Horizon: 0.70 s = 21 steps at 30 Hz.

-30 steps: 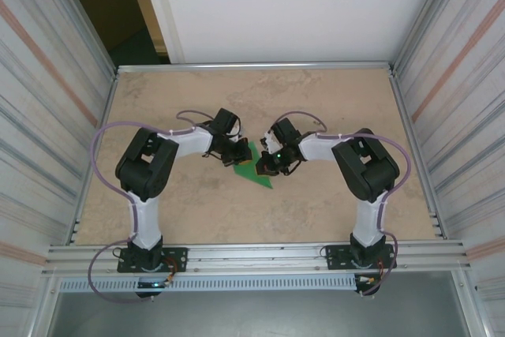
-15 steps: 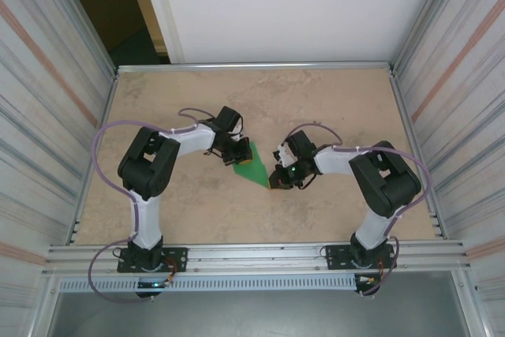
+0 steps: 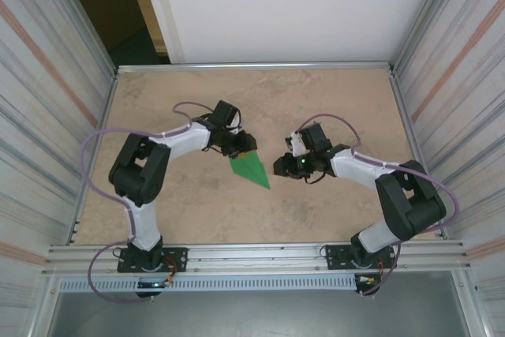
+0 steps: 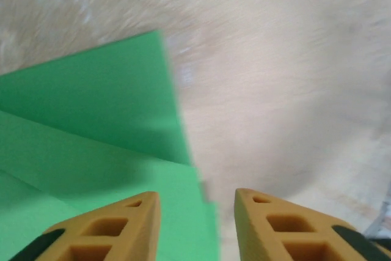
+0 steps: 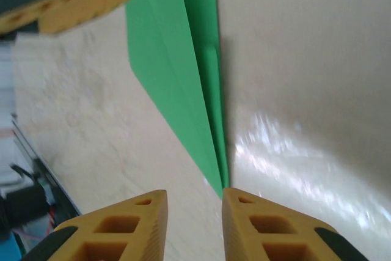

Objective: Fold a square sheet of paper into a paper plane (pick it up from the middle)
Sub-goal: Turn over the paper at the center of the table.

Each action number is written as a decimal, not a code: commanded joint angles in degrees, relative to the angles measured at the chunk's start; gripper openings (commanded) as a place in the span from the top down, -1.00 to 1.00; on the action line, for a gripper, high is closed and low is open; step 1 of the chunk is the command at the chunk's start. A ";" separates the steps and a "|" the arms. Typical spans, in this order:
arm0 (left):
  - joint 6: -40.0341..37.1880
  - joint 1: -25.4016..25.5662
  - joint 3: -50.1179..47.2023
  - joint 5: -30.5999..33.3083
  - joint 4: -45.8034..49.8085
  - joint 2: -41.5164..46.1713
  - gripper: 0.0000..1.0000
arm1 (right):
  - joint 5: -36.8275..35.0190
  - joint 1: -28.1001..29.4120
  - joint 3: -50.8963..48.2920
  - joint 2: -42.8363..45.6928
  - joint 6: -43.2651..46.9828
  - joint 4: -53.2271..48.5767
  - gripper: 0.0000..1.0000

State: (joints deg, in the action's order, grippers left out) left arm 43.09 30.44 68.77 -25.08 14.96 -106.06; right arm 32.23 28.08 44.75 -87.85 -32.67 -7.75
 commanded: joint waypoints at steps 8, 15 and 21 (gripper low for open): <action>7.90 -5.72 -18.89 4.17 -11.80 17.09 -0.21 | 2.59 0.65 16.21 -17.11 1.38 -0.34 0.27; 9.26 -6.62 -25.04 3.55 -13.67 19.54 -0.27 | 5.97 1.98 23.22 -24.73 4.84 -1.90 0.39; 9.62 -6.62 -26.14 2.85 -14.64 19.84 -0.28 | 7.14 2.86 27.06 -29.18 7.06 -3.06 0.58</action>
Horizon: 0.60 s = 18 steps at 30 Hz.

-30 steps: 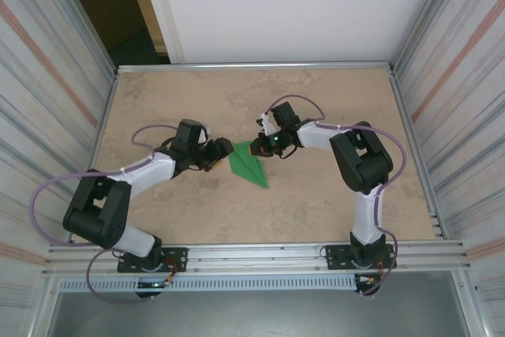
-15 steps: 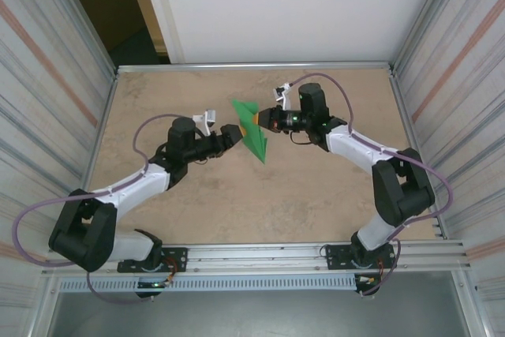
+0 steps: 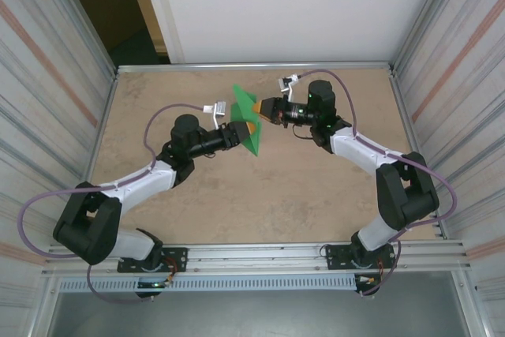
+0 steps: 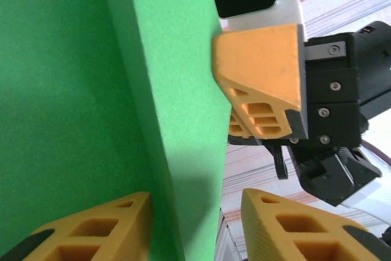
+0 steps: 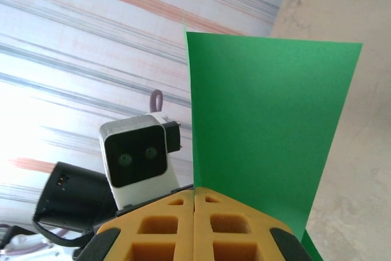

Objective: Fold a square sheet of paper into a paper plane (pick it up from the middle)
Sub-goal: Turn over the paper at the center of the table.

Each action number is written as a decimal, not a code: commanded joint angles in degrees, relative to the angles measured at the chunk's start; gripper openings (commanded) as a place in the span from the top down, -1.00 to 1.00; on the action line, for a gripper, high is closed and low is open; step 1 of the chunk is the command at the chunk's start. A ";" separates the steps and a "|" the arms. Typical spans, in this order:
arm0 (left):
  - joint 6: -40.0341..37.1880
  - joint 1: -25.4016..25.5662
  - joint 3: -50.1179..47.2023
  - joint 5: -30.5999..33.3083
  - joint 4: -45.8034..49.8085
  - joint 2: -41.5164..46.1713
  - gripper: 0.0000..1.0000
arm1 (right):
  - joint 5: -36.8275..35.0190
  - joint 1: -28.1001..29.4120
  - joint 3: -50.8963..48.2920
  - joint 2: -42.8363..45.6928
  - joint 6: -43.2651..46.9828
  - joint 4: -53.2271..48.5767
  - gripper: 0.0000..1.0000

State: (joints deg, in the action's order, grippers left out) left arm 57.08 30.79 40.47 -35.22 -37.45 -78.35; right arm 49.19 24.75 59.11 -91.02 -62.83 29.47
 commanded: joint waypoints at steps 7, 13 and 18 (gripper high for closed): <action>0.54 0.07 1.19 -1.88 -6.66 -0.97 0.37 | 1.80 -1.16 -0.89 1.64 -3.68 4.63 0.93; 0.86 0.07 2.11 -1.68 -6.00 -1.64 0.63 | 2.01 -1.57 -1.07 1.90 -3.71 5.13 0.88; 0.36 0.00 2.80 -1.09 -3.62 -1.82 0.78 | 1.77 -2.06 -1.45 2.54 -3.60 4.56 0.52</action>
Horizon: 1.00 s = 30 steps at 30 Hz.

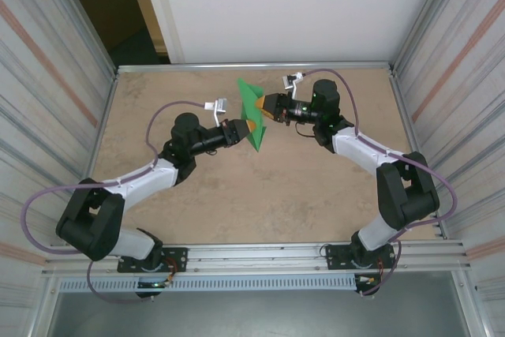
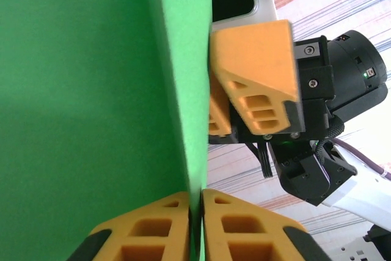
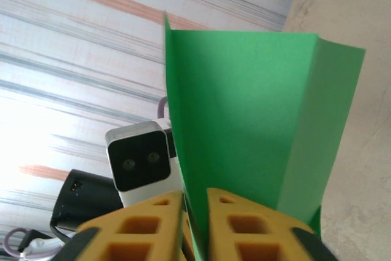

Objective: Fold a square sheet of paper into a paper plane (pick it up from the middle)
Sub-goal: Turn over the paper at the center of the table.

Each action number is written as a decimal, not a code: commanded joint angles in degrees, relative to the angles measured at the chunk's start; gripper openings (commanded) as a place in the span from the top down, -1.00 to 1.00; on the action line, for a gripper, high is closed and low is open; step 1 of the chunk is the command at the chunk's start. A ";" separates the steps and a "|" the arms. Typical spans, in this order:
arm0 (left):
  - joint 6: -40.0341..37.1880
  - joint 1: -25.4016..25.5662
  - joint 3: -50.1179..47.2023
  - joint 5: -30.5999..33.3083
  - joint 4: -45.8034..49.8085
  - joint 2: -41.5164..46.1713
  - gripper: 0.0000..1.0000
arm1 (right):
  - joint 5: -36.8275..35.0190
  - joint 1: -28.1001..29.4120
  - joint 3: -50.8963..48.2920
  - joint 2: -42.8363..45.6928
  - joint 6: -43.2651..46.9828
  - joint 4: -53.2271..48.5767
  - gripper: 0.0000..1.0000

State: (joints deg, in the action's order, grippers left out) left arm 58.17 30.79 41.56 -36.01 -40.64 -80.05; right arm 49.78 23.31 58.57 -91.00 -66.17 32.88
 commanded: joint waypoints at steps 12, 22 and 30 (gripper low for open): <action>-20.27 -0.05 8.43 11.88 36.25 5.00 0.86 | -20.19 -5.82 -0.73 15.19 27.04 -36.40 -0.22; -37.28 8.24 30.21 52.97 80.52 -7.52 0.86 | -31.56 -7.32 -4.63 21.91 32.87 -46.84 -0.25; -36.99 13.32 46.17 76.11 99.64 -29.20 0.86 | -35.39 -8.56 -8.58 24.78 31.16 -48.55 -0.24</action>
State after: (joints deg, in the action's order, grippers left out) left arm 22.61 43.29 84.16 26.61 46.72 -105.23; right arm 17.26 15.75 51.00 -68.47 -35.48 -13.80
